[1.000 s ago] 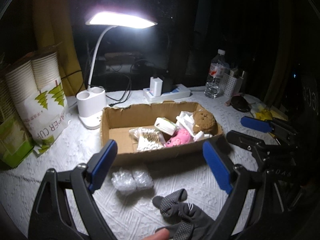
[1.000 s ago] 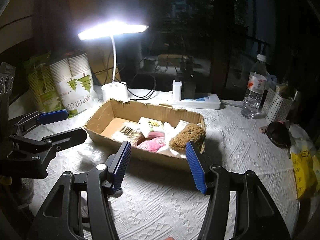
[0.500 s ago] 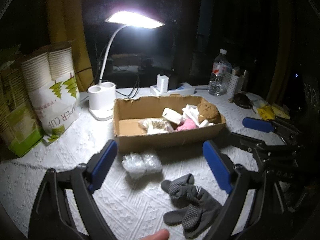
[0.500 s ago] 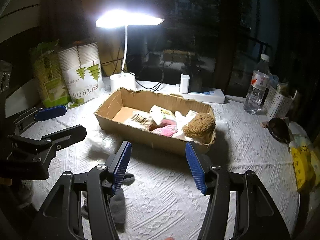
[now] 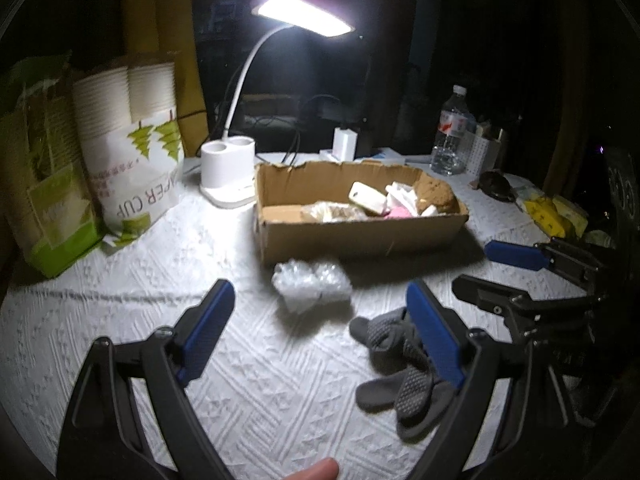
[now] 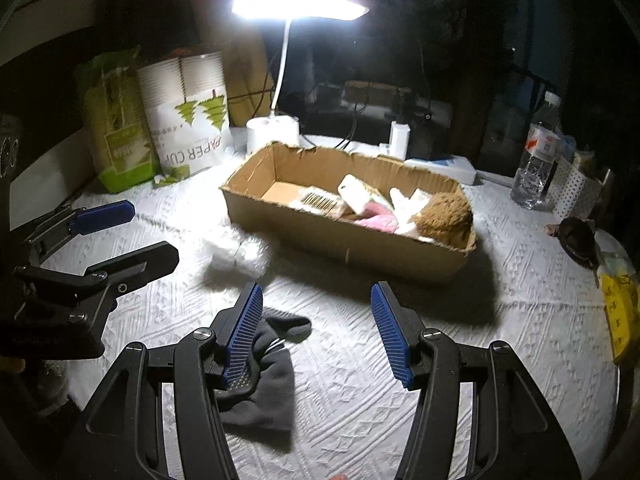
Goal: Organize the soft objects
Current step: 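Grasp the grey glove with the right gripper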
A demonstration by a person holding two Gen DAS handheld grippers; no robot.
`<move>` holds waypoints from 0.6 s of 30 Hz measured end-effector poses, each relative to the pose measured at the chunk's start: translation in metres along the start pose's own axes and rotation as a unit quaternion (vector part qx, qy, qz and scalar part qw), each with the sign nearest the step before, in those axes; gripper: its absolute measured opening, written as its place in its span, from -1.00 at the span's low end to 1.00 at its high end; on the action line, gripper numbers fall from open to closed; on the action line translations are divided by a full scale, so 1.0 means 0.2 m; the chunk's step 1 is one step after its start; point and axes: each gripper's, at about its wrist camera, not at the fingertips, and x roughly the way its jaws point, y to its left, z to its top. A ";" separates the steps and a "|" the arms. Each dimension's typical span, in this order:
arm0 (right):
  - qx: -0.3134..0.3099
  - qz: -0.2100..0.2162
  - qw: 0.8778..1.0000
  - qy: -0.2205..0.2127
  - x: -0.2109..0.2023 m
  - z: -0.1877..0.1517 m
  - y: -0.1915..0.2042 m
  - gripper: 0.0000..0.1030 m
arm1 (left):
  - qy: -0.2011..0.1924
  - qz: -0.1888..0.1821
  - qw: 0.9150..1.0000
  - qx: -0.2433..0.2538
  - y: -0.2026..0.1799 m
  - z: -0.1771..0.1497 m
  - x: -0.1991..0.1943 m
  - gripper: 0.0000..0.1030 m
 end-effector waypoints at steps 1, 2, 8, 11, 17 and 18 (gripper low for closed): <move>-0.001 0.001 1.000 0.002 0.01 -0.01 0.01 0.16 | 0.002 0.000 1.000 -0.002 0.01 -0.01 0.00 0.72; -0.001 0.002 1.000 0.004 0.02 -0.01 0.02 0.16 | 0.005 0.001 1.000 -0.004 0.01 -0.02 0.01 0.73; -0.003 0.014 1.000 0.024 0.09 -0.06 0.07 0.16 | 0.016 0.007 1.000 -0.011 0.06 -0.09 0.02 0.72; -0.005 0.022 0.999 0.038 0.14 -0.08 0.10 0.16 | 0.023 0.012 1.000 -0.018 0.08 -0.12 0.03 0.73; -0.011 0.037 0.997 0.070 0.25 -0.14 0.15 0.16 | 0.042 0.017 0.999 -0.031 0.13 -0.19 0.06 0.72; -0.011 0.039 0.996 0.075 0.26 -0.14 0.15 0.16 | 0.045 0.018 0.998 -0.032 0.14 -0.20 0.07 0.72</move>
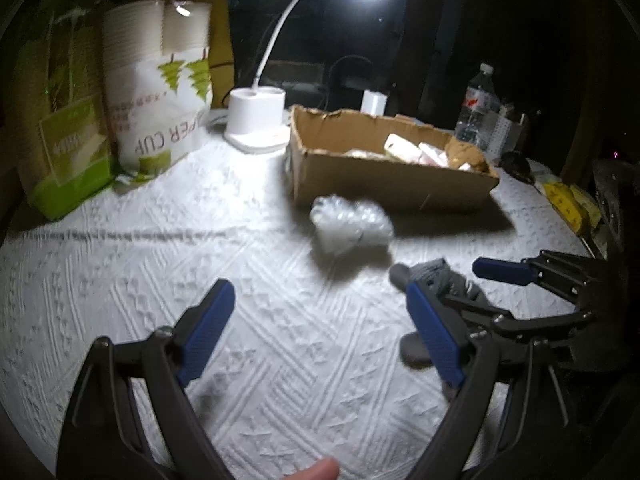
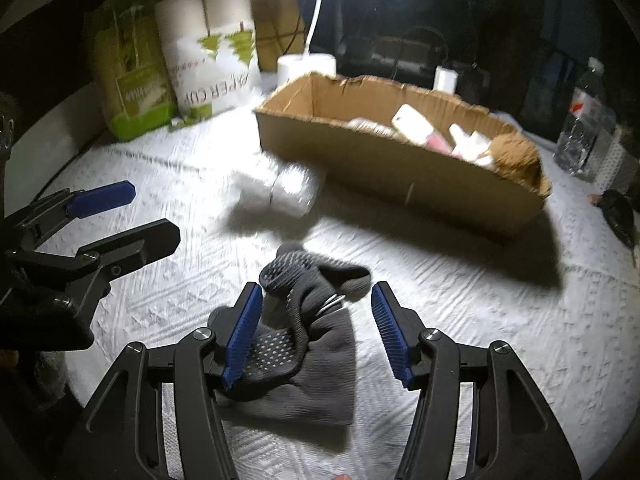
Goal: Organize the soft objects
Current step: 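Grasp the grey glove with the right gripper, then grasp the bubble-wrap pack with the left gripper while the right gripper holds the glove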
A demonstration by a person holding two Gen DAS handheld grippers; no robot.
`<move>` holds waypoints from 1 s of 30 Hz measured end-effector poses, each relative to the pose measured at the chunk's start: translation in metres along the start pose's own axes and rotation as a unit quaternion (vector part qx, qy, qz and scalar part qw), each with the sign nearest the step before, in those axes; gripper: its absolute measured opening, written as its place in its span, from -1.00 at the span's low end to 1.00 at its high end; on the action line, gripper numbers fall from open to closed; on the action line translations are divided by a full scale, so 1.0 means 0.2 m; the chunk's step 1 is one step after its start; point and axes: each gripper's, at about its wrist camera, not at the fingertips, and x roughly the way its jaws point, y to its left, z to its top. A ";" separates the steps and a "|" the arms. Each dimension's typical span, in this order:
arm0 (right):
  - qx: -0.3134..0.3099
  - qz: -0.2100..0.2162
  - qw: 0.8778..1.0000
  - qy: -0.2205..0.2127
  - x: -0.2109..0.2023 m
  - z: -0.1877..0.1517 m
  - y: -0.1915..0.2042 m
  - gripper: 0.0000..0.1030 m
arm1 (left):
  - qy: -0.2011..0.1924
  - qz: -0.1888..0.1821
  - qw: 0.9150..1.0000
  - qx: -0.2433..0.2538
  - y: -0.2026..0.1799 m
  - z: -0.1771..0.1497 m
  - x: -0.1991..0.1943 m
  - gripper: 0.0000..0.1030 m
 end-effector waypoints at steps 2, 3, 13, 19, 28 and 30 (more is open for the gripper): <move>-0.001 0.006 1.000 0.012 0.03 0.00 0.01 0.16 | 0.004 0.002 1.000 -0.003 0.02 -0.01 0.01 0.72; -0.001 0.004 1.000 0.015 0.04 0.00 0.01 0.16 | 0.005 0.003 1.000 -0.004 0.02 -0.01 0.01 0.72; 0.008 0.013 1.000 0.026 0.06 -0.01 -0.03 -0.44 | 0.013 0.003 1.000 -0.005 0.03 0.01 0.05 0.72; 0.016 0.017 1.000 0.009 0.02 0.02 -0.09 -0.44 | 0.021 -0.004 1.000 -0.005 -0.02 0.07 0.09 0.73; 0.042 0.020 0.999 -0.010 0.00 0.05 -0.26 -0.44 | 0.035 0.008 0.999 0.015 -0.13 0.17 0.21 0.73; 0.050 0.021 0.998 -0.015 -0.01 0.06 -0.31 -0.44 | 0.041 0.006 0.999 0.015 -0.14 0.20 0.25 0.73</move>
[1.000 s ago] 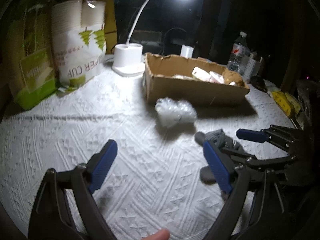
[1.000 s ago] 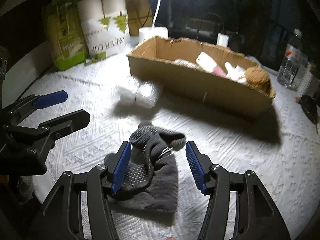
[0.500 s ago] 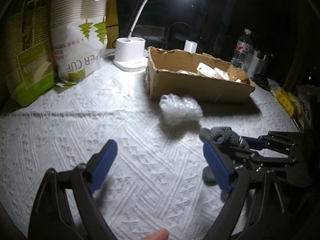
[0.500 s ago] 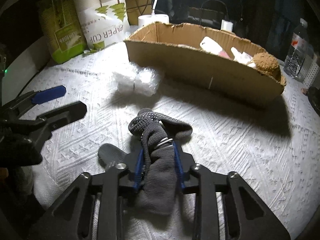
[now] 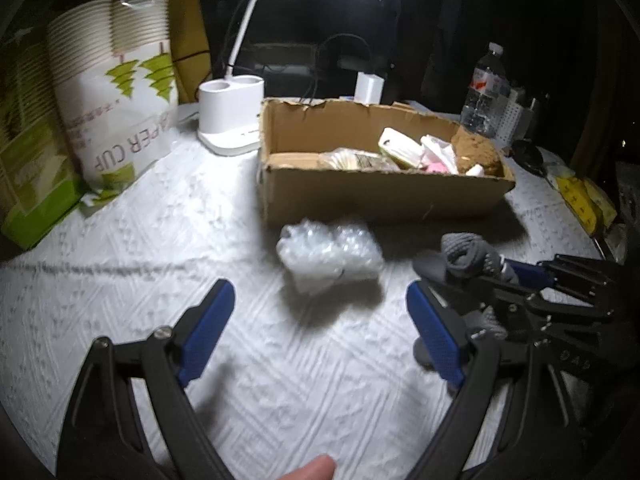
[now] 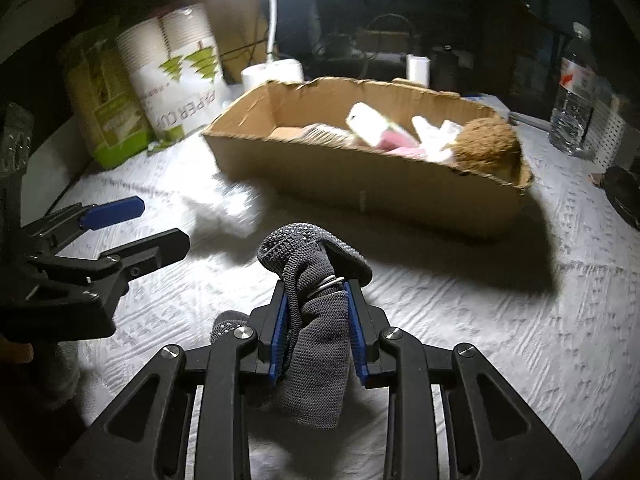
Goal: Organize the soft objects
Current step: 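Grasp the bubble-wrap pack with the left gripper while the right gripper holds the glove, then carry the bubble-wrap pack and glove over the box with both grippers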
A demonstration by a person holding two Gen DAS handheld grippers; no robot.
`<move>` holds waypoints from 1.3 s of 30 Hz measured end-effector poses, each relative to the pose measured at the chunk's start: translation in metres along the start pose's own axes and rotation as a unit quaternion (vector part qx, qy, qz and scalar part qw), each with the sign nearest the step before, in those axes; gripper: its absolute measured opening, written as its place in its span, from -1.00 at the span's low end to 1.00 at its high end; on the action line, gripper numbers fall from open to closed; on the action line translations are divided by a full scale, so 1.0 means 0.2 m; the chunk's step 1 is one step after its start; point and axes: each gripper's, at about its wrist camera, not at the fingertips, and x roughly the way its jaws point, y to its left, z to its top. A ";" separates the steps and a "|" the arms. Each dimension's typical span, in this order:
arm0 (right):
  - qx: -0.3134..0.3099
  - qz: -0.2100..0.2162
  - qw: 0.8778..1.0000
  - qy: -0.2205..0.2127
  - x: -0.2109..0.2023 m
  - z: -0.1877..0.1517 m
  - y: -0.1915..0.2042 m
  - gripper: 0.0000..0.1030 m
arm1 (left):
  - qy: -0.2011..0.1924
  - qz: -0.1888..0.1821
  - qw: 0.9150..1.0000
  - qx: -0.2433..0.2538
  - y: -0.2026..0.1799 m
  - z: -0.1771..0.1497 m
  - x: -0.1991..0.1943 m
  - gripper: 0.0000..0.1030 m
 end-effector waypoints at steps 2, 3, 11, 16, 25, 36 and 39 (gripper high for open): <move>0.006 0.001 1.000 -0.004 0.00 0.01 -0.05 -0.44 | 0.005 0.003 1.000 0.002 -0.01 0.03 0.04 0.73; 0.009 0.002 1.000 -0.005 -0.01 0.01 -0.07 -0.44 | 0.009 0.006 1.000 0.003 -0.02 0.05 0.06 0.73; 0.029 0.000 0.999 -0.013 -0.01 0.05 -0.20 -0.44 | 0.041 0.008 0.999 0.014 -0.06 0.11 0.23 0.72; 0.035 -0.001 0.999 -0.019 -0.02 0.06 -0.23 -0.44 | 0.053 -0.004 0.998 0.018 -0.07 0.11 0.29 0.65; 0.028 -0.004 0.999 -0.033 -0.09 0.07 -0.21 -0.44 | 0.041 -0.019 0.999 0.023 -0.08 0.10 0.22 0.16; 0.009 -0.009 0.998 -0.057 -0.21 0.12 -0.13 -0.44 | -0.002 -0.017 0.999 0.027 -0.07 0.13 -0.01 0.16; 0.005 -0.009 0.998 -0.064 -0.23 0.14 -0.12 -0.44 | -0.015 -0.015 0.999 0.027 -0.06 0.15 -0.06 0.16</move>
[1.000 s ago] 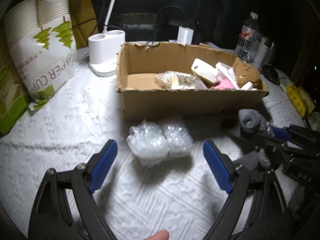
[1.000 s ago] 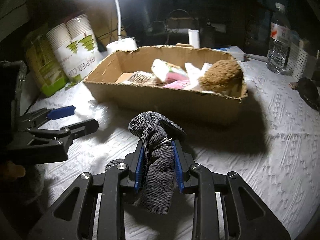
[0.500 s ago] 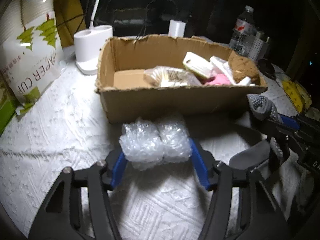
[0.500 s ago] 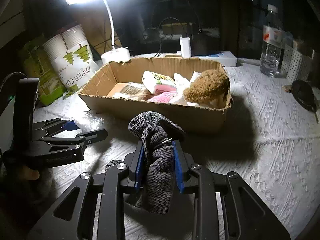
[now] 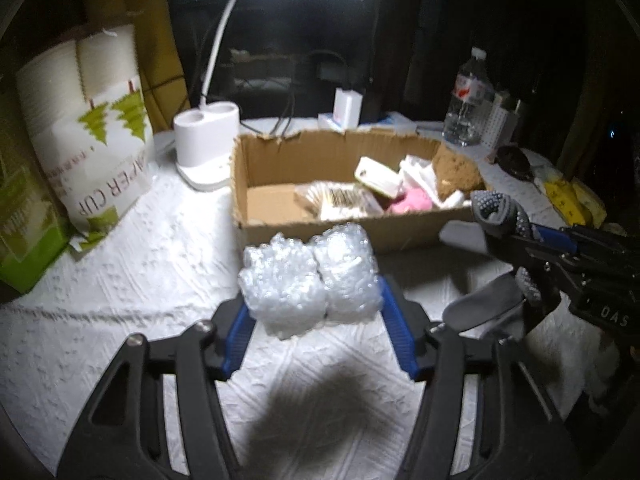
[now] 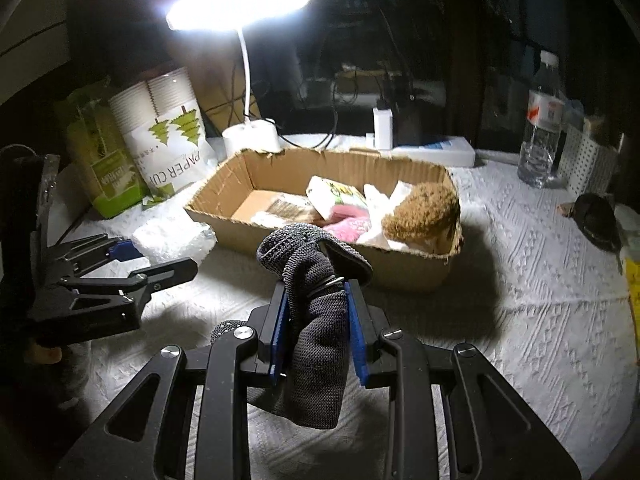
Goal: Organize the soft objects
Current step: 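Carry the bubble-wrap pack and glove over the box with both grippers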
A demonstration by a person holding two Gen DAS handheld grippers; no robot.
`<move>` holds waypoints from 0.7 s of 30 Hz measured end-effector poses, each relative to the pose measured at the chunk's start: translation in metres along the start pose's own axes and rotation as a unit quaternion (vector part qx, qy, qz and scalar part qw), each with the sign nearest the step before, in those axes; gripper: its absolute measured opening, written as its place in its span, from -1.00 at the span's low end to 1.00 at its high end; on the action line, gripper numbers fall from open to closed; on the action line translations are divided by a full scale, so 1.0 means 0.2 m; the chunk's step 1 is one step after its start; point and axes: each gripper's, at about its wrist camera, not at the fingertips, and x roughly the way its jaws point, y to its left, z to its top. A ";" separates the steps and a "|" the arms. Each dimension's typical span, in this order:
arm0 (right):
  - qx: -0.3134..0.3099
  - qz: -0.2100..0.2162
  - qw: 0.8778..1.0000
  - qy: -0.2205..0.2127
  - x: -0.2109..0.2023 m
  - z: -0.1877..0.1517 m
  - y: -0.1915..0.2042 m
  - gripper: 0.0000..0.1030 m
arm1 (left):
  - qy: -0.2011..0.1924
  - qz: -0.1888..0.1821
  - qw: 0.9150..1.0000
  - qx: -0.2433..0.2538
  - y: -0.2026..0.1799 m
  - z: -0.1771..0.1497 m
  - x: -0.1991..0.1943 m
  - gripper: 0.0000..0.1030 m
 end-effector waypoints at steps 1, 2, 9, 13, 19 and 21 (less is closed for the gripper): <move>-0.001 0.000 1.000 -0.002 -0.01 0.01 0.00 -0.44 | -0.003 0.001 1.000 0.000 0.00 0.01 -0.01 0.16; -0.003 0.000 1.000 -0.005 -0.02 0.02 0.01 -0.44 | -0.006 0.002 1.000 0.000 0.01 0.02 -0.02 0.16; -0.008 -0.002 1.000 -0.022 -0.04 0.10 0.00 -0.44 | -0.023 0.010 1.000 0.006 0.02 0.10 -0.07 0.17; -0.009 -0.001 1.000 -0.028 -0.04 0.14 -0.01 -0.44 | -0.030 0.016 0.999 0.009 0.03 0.14 -0.08 0.16; -0.009 0.000 0.999 -0.033 -0.02 0.20 -0.04 -0.44 | -0.033 0.029 0.999 0.012 0.05 0.21 -0.04 0.17; -0.008 0.000 0.999 -0.035 -0.01 0.22 -0.06 -0.44 | -0.031 0.031 0.999 0.009 0.05 0.23 -0.01 0.17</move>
